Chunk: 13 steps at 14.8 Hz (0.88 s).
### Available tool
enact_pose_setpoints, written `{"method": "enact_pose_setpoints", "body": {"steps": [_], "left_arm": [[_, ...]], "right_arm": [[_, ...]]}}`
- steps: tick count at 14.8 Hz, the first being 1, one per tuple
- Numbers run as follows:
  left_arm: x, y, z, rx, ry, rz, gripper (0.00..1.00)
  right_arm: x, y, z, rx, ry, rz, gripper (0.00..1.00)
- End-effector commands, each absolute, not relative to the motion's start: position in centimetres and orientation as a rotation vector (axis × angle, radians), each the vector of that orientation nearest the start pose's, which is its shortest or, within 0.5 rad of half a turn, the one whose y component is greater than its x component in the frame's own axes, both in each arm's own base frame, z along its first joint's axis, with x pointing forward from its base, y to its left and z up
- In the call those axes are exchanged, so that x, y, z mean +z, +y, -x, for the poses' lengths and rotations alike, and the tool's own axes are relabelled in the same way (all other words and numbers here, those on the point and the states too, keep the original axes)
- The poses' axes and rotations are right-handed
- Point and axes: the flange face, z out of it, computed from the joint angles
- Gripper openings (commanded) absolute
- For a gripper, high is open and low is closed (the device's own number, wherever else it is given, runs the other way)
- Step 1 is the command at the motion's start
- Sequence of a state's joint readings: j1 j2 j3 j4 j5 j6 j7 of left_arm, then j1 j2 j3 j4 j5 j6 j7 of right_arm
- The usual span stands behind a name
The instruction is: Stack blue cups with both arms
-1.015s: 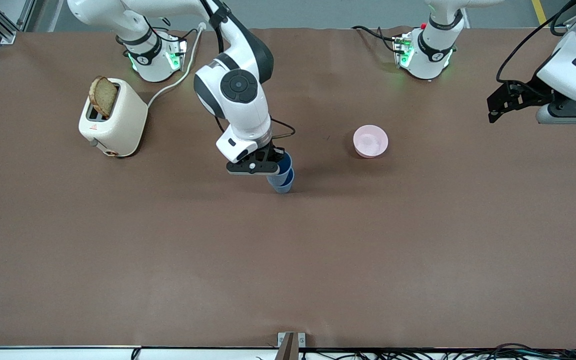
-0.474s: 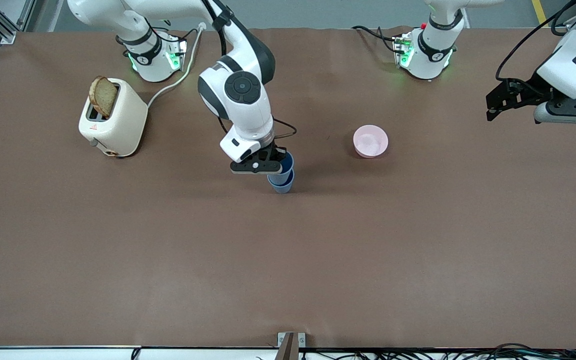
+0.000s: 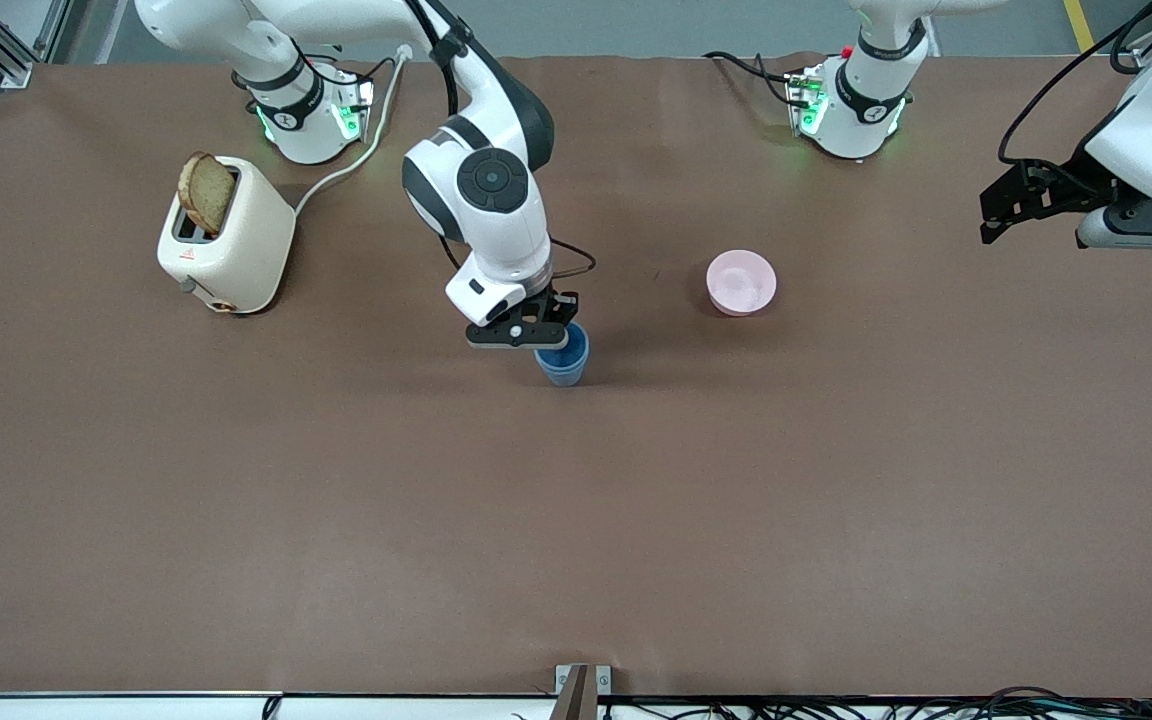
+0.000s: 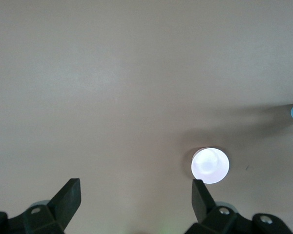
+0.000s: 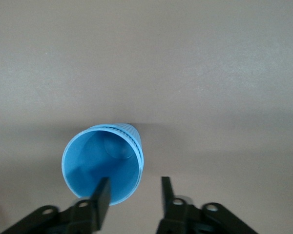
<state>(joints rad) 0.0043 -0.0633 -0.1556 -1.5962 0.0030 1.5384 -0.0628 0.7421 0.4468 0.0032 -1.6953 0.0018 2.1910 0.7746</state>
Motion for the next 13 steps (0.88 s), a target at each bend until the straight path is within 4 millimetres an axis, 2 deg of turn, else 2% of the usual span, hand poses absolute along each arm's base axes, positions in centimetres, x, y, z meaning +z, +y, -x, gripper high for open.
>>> {"method": "enact_pose_setpoints", "body": {"steps": [1,2,4,7,8,10,13], "left_arm": [[64.6,-8.0,-51.9,-0.008,0.159,3.140,1.00],[64.7,-8.0,-51.9,-0.012,0.159,3.142,1.00],[64.7,-8.0,-51.9,-0.012,0.159,3.142,1.00],[64.7,-8.0,-51.9,-0.012,0.159,3.142,1.00],[64.6,-8.0,-51.9,-0.010,0.159,3.142,1.00],[64.6,-8.0,-51.9,-0.010,0.159,3.142,1.00],[64.6,-8.0,-51.9,-0.010,0.157,3.142,1.00]], "right_arm": [[35.1,44.8,-49.9,-0.084,0.081,3.107,1.00],[35.5,44.5,-50.1,-0.089,0.090,3.106,1.00],[38.0,42.5,-51.1,-0.096,0.128,3.103,1.00],[43.6,36.7,-53.4,-0.104,0.170,3.102,1.00],[45.6,34.1,-54.2,-0.102,0.175,3.105,1.00],[49.4,27.5,-56.1,-0.126,0.207,3.101,1.00],[53.4,17.7,-58.0,-0.155,0.229,3.101,1.00]]}}
